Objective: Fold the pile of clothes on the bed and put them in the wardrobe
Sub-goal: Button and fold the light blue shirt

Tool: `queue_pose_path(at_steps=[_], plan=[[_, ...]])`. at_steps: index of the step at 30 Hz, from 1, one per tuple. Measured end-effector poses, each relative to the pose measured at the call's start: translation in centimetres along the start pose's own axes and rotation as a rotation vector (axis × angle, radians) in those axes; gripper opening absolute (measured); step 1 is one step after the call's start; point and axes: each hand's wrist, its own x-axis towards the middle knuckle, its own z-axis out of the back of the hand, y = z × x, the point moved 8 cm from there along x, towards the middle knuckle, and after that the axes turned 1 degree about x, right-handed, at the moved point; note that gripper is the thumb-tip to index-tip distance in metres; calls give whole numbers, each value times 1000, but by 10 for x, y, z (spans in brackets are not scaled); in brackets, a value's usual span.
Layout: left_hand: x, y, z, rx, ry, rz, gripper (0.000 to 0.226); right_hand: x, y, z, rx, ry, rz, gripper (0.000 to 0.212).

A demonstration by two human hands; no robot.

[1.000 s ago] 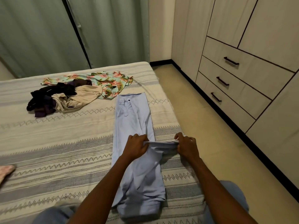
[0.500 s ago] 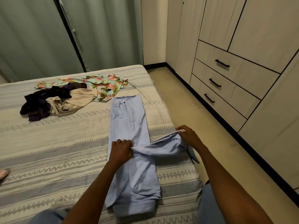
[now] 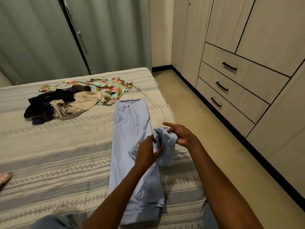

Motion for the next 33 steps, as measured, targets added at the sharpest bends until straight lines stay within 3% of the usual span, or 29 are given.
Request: queue_pose_path(at_steps=[3, 7, 9, 13, 16, 19, 22, 24, 28, 31, 33], plan=[[7, -2, 10, -158, -80, 30, 53, 2, -4, 2, -61, -42, 27, 54], [17, -1, 20, -101, -103, -50, 29, 2, -13, 7, -228, -82, 70, 45], [22, 3, 24, -86, -102, -51, 29, -8, -11, 5, -336, -123, 123, 40], [32, 11, 30, -81, -125, -22, 32, -21, -19, 10, -522, -236, 316, 80], [40, 12, 33, -61, -140, -18, 32, -25, -48, 17, -530, -265, 372, 96], [46, 14, 40, -25, -168, -33, 34, -25, -74, 26, -506, -273, 342, 80], [48, 24, 50, 9, -210, 5, 29, -29, -70, 34, -363, -288, 368, 44], [48, 32, 55, 39, -211, 30, 29, -35, -55, 32, -222, -258, 402, 31], [42, 37, 49, 121, -123, -61, 44, -50, -20, 3, -5, -68, 345, 26], [30, 26, 37, 170, -43, -228, 57, -57, 6, -18, 20, 58, 300, 38], [27, 17, 33, 135, -3, -252, 65, -58, 21, -29, 4, 129, 317, 48]])
